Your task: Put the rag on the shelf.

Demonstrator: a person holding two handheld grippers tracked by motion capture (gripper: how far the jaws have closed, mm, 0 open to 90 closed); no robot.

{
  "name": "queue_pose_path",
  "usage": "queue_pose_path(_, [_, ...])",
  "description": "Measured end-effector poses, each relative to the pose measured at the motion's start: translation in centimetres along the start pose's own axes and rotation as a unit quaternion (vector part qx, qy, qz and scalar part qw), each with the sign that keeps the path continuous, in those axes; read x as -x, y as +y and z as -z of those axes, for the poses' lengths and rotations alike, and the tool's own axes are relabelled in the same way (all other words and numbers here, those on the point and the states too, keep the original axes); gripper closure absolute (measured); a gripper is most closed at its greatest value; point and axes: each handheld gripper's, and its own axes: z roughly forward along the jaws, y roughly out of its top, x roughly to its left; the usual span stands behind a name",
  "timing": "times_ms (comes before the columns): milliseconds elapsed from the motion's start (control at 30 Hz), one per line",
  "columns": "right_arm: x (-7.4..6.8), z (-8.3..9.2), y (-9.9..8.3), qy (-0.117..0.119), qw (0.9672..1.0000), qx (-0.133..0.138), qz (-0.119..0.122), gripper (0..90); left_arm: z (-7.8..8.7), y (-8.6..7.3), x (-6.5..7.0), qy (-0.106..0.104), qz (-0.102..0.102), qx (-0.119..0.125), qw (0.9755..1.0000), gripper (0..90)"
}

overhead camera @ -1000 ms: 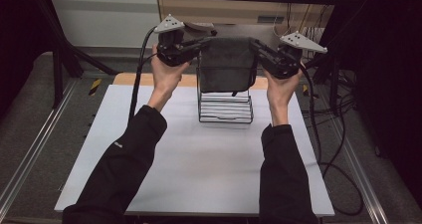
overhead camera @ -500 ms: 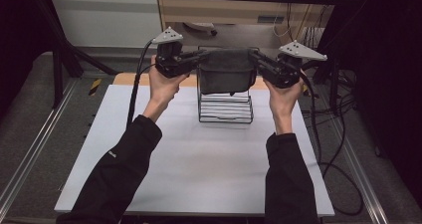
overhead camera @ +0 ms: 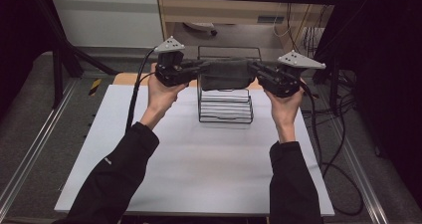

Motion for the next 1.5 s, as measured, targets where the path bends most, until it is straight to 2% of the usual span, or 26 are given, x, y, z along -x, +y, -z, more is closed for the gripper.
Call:
queue_pose_path(100, [0.0, 0.0, -0.3, 0.001, 1.0000, 0.000, 0.002, 79.5, 0.7, 0.7, -0.2, -0.005, 0.015, 0.000, 0.9999, 70.5])
queue_pose_path(233, [0.0, 0.0, -0.6, 0.003, 1.0000, 0.000, 0.001, 79.4, 1.5, 1.8, -0.5, 0.005, 0.033, 0.013, 0.9993, 71.2])
queue_pose_path(333, [-0.2, 0.0, -0.7, 0.004, 1.0000, -0.004, 0.006, 79.2, 0.9, 2.0, -0.5, 0.015, 0.039, -0.007, 0.9991, 75.0])
queue_pose_path(467, [-0.2, 0.1, -1.0, 0.007, 0.9999, -0.007, 0.010, 78.2, -0.3, 1.5, -0.5, 0.005, 0.049, -0.037, 0.9981, 82.0])
queue_pose_path(600, [-0.2, 0.2, -1.4, 0.012, 0.9999, -0.010, 0.005, 77.1, -0.8, 0.7, -0.1, -0.002, 0.041, -0.056, 0.9976, 86.6])
queue_pose_path(733, [-0.2, 0.2, -1.5, 0.018, 0.9997, -0.014, 0.003, 74.2, -0.9, 0.1, 0.3, -0.003, 0.029, -0.065, 0.9975, 89.1])
queue_pose_path(1000, [-0.1, 0.5, -1.5, 0.029, 0.9994, -0.020, 0.000, 60.0, -1.6, -1.3, 0.5, 0.005, 0.009, -0.080, 0.9967, 89.4])
queue_pose_path(1167, [-0.1, 0.7, -1.3, 0.041, 0.9990, -0.014, -0.007, 52.6, -2.1, -2.1, 0.3, 0.008, 0.007, -0.087, 0.9961, 89.5])
queue_pose_path(1267, [-0.1, 0.8, -1.2, 0.045, 0.9989, -0.009, -0.011, 55.0, -2.5, -2.6, 0.2, 0.011, 0.009, -0.095, 0.9954, 89.5])
queue_pose_path(1333, [-0.1, 0.7, -1.2, 0.046, 0.9987, -0.016, -0.010, 63.6, -2.9, -2.9, 0.2, 0.016, 0.005, -0.099, 0.9949, 89.5])
queue_pose_path(1400, [-0.2, 0.5, -1.4, 0.043, 0.9986, -0.031, -0.004, 74.7, -3.1, -3.2, 0.2, 0.018, 0.001, -0.098, 0.9950, 89.5])
queue_pose_path(1500, [-0.1, -0.2, -2.1, 0.030, 0.9976, -0.062, -0.001, 84.2, -3.4, -3.7, 0.1, 0.020, 0.002, -0.098, 0.9950, 89.5])
